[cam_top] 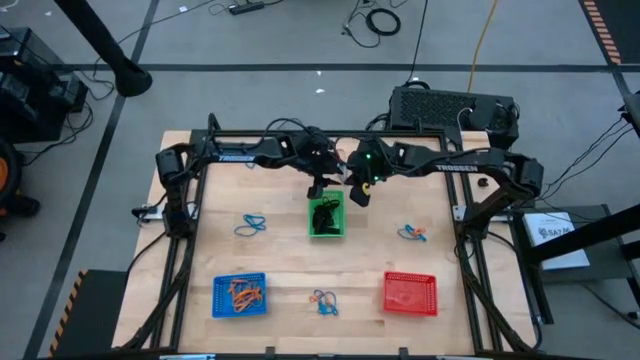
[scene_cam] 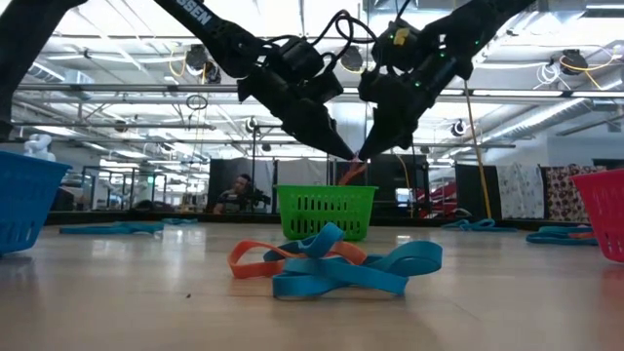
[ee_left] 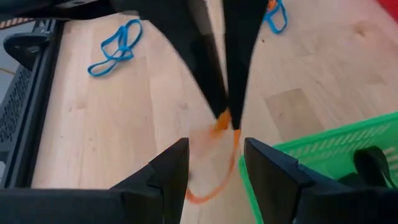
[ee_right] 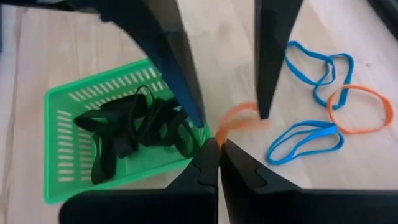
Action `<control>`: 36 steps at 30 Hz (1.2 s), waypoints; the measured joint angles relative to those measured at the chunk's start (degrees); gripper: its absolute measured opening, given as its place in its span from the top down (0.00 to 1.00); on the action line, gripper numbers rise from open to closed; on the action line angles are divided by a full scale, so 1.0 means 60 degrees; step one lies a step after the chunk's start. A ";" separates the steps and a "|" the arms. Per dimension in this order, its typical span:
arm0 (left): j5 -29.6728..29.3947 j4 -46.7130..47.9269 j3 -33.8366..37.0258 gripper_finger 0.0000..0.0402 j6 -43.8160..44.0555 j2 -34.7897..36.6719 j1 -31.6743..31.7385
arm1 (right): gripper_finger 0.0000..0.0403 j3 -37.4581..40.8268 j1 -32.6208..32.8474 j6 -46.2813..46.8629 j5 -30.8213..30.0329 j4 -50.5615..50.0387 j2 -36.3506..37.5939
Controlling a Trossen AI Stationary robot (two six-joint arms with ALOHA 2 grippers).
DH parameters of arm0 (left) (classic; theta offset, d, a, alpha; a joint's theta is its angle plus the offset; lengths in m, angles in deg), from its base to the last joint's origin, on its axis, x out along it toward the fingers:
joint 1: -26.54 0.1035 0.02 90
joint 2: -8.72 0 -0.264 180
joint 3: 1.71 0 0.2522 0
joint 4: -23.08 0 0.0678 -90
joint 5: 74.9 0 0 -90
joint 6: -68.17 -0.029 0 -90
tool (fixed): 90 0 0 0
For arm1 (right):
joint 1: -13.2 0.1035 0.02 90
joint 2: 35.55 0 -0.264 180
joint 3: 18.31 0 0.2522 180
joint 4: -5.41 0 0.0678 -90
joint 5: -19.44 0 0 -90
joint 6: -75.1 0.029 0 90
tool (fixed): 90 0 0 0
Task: Sort rubber bands into baskets
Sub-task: Put the orange rubber band into the blue bin
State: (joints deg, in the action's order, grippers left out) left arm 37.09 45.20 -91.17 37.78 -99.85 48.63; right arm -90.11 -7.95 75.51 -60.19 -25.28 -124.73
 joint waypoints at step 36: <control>0.0397 0.0182 0.0000 0.98 -0.0004 0.0000 -0.0018 | 0.99 0.0000 0.0040 -0.0317 -0.0018 0.0376 -0.0011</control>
State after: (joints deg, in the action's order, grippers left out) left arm 39.47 46.29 -91.17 37.76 -99.85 48.52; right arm -90.11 -7.71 73.61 -60.30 -23.02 -124.80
